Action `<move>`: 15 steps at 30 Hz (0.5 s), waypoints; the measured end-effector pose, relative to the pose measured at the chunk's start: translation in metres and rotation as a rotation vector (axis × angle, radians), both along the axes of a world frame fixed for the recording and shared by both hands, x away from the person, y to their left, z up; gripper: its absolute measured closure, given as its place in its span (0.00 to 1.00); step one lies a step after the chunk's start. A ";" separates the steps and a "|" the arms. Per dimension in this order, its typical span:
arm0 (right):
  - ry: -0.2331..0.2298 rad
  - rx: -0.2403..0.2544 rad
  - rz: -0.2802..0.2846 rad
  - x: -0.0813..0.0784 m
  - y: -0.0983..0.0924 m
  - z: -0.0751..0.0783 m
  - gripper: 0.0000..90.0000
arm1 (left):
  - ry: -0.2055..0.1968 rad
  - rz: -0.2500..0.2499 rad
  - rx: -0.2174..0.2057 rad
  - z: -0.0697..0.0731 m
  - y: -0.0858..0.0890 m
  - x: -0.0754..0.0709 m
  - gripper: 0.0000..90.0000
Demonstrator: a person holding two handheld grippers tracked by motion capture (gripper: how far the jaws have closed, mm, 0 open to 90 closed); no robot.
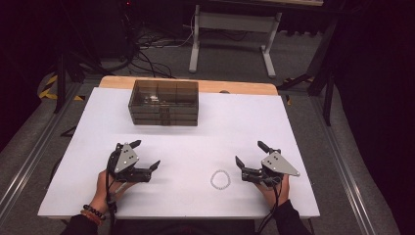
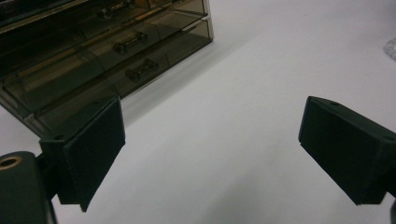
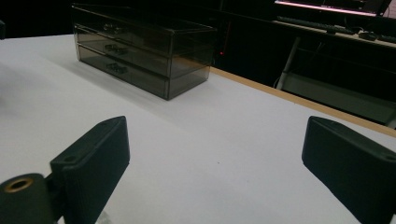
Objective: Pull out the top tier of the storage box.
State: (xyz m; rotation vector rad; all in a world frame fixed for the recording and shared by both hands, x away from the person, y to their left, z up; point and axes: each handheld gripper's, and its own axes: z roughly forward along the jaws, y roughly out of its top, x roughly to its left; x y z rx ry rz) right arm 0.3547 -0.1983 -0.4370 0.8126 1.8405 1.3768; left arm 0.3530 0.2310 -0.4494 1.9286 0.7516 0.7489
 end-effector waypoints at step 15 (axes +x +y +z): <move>0.028 -0.020 0.024 0.003 0.003 -0.004 0.11 | -0.033 0.015 -0.034 0.002 -0.011 0.034 0.21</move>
